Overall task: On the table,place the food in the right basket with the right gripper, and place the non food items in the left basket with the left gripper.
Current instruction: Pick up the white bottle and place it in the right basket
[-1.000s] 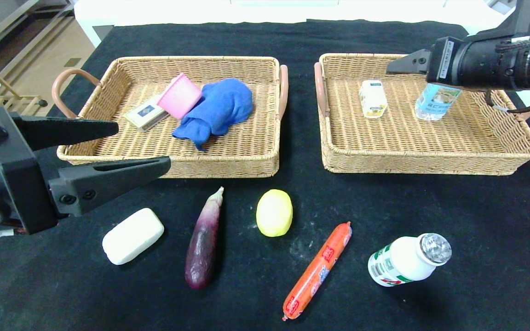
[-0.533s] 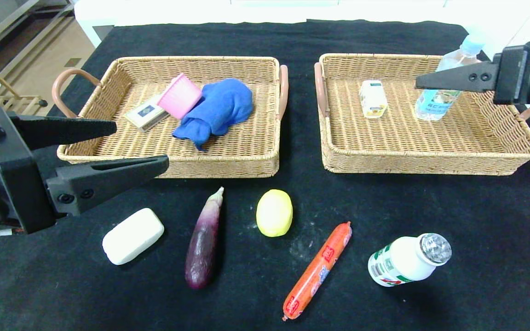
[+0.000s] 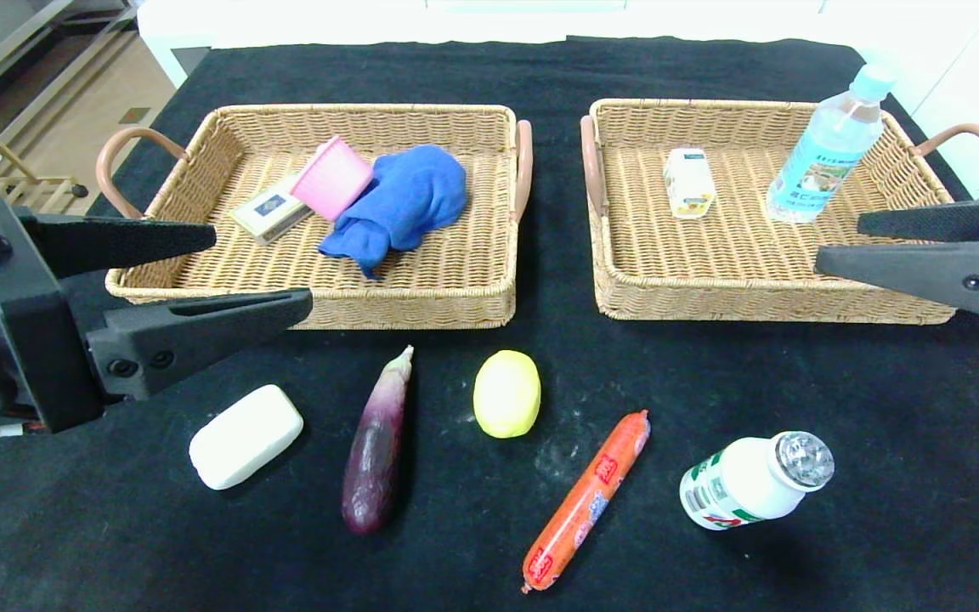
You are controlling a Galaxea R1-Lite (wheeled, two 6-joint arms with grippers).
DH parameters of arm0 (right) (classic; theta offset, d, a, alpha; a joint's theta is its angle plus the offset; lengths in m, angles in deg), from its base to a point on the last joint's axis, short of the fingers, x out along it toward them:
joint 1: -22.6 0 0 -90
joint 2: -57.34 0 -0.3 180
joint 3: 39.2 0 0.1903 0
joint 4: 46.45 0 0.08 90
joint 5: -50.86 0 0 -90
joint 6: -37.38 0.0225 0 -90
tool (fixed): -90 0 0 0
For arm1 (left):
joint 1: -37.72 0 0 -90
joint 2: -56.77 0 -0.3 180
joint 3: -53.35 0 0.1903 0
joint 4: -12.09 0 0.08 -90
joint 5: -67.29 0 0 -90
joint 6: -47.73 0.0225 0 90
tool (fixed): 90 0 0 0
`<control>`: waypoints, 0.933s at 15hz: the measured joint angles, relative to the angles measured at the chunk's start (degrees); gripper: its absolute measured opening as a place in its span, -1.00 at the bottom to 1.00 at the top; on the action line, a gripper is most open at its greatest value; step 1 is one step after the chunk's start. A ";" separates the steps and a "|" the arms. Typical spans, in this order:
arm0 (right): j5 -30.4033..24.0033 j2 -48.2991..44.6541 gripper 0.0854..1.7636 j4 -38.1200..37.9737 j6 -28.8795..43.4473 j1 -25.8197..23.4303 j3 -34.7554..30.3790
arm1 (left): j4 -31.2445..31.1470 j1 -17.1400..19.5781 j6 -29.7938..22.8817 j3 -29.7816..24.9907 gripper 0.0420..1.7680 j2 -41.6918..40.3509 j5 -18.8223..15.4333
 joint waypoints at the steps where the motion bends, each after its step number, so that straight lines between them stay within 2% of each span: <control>1: -0.22 -1.22 0.92 1.18 -0.35 0.50 -2.26 | 0.00 0.00 0.00 0.00 0.94 0.00 0.00; 9: -0.82 -8.05 0.92 4.18 -7.72 5.45 -15.13 | 0.00 0.00 0.00 0.00 0.94 0.02 0.00; 14: -0.93 -9.57 0.92 7.24 -10.50 6.31 -21.00 | -0.04 0.00 0.00 -0.02 0.94 0.07 0.00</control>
